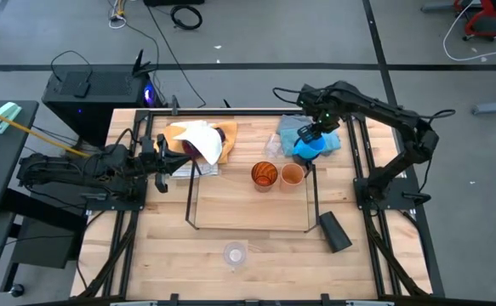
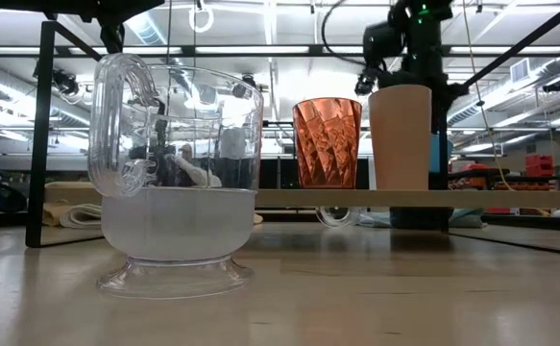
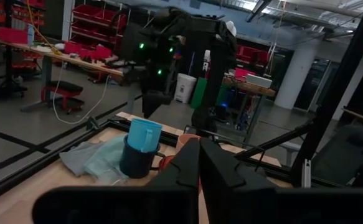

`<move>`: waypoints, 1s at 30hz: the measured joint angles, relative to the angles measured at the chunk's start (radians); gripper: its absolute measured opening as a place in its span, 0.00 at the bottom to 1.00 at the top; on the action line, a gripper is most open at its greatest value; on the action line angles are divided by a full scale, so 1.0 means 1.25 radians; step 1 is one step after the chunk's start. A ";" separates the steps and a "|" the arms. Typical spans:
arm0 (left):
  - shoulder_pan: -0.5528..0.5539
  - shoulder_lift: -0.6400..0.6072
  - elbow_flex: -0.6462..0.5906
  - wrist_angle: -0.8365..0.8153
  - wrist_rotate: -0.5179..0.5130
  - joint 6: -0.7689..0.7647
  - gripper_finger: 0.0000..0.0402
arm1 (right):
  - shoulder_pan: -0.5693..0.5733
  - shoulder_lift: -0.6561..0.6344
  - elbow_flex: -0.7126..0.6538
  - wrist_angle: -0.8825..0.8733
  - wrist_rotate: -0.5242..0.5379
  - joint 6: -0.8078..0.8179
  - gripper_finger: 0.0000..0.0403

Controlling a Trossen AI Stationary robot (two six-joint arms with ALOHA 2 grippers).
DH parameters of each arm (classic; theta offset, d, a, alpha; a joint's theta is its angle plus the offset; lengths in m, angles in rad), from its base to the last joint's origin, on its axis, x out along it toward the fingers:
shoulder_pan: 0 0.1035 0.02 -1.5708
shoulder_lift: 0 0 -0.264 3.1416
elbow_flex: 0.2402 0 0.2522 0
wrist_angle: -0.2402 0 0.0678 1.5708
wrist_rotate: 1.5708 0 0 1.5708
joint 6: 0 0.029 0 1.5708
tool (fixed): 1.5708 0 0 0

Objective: Stack small to large cups/mugs on shelf
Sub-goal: Put the blue mug on the shelf

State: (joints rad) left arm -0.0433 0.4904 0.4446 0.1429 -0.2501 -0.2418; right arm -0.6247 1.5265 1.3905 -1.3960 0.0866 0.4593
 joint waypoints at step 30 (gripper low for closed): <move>0.001 0.000 0.000 -0.018 -0.007 -0.003 0.04 | -0.030 -0.066 -0.123 0.119 -0.041 -0.056 0.01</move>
State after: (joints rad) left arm -0.0422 0.4907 0.4446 0.1201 -0.2588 -0.2459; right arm -0.6620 1.4443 1.2364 -1.2472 0.0348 0.3897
